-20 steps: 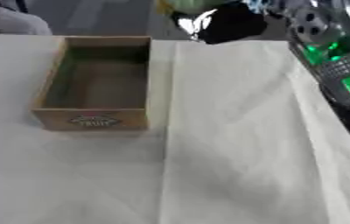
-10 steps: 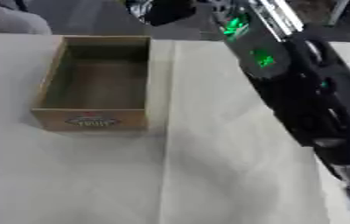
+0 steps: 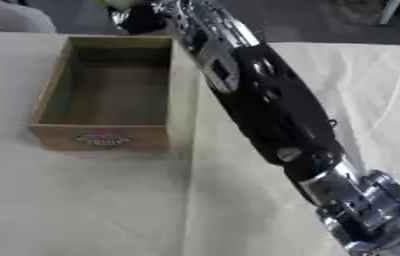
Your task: Pick up objects on the table and place them in the box.
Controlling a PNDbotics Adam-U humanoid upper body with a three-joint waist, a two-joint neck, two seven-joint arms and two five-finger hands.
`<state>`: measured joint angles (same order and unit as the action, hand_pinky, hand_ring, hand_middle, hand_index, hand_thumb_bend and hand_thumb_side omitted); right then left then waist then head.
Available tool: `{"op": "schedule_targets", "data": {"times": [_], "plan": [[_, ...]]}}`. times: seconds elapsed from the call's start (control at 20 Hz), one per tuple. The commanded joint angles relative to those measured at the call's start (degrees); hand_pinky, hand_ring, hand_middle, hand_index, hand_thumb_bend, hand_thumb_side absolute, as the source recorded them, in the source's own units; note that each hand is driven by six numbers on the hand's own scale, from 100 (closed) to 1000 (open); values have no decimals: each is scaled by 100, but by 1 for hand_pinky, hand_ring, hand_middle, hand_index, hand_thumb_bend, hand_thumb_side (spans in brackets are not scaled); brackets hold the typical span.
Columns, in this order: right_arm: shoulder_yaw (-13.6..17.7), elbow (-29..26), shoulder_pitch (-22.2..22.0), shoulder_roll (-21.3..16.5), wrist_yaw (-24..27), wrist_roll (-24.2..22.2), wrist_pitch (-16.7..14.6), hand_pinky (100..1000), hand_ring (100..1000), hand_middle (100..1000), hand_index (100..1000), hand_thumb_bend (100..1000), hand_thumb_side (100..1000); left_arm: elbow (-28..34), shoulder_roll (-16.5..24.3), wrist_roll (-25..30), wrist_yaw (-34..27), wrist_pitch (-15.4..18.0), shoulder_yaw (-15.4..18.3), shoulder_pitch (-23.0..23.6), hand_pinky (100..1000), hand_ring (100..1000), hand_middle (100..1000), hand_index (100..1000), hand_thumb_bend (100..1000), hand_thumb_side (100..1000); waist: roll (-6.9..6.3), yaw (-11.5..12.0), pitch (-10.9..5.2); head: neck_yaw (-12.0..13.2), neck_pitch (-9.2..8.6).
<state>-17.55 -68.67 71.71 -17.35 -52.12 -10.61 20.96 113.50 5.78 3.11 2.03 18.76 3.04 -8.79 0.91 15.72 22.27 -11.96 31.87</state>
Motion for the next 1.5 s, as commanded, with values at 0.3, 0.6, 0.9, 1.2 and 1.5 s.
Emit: {"op": "schedule_targets", "data": {"times": [0.3,0.6,0.9,1.2,1.5], "plan": [[255,1017,192,516,-783,580,66,843,1000,302,551,100,465,109,-35,79,-44,27,-53,-153,310,394,399,616,100,980,-20,109,32,-144,-174],[284,1372,167,690,-1027,586,-41,844,1000,323,566,100,461,109,-64,102,-45,29,-61,-183,311,394,399,616,100,980,-16,156,87,-155,-220],[200,1551,194,756,-1325,116,-418,860,1000,421,630,100,531,109,-67,113,-47,27,-66,-197,311,393,399,616,100,980,-4,188,103,-154,-237],[142,1616,262,805,-1809,-881,-1060,925,1000,626,769,270,664,109,-60,123,-68,34,-76,-206,312,393,399,616,100,973,3,205,104,-152,-222],[180,1530,284,825,-2254,-1522,-1410,950,1000,704,885,565,720,109,-67,133,-67,29,-71,-200,312,393,399,616,100,974,4,191,109,-132,-206]]}}
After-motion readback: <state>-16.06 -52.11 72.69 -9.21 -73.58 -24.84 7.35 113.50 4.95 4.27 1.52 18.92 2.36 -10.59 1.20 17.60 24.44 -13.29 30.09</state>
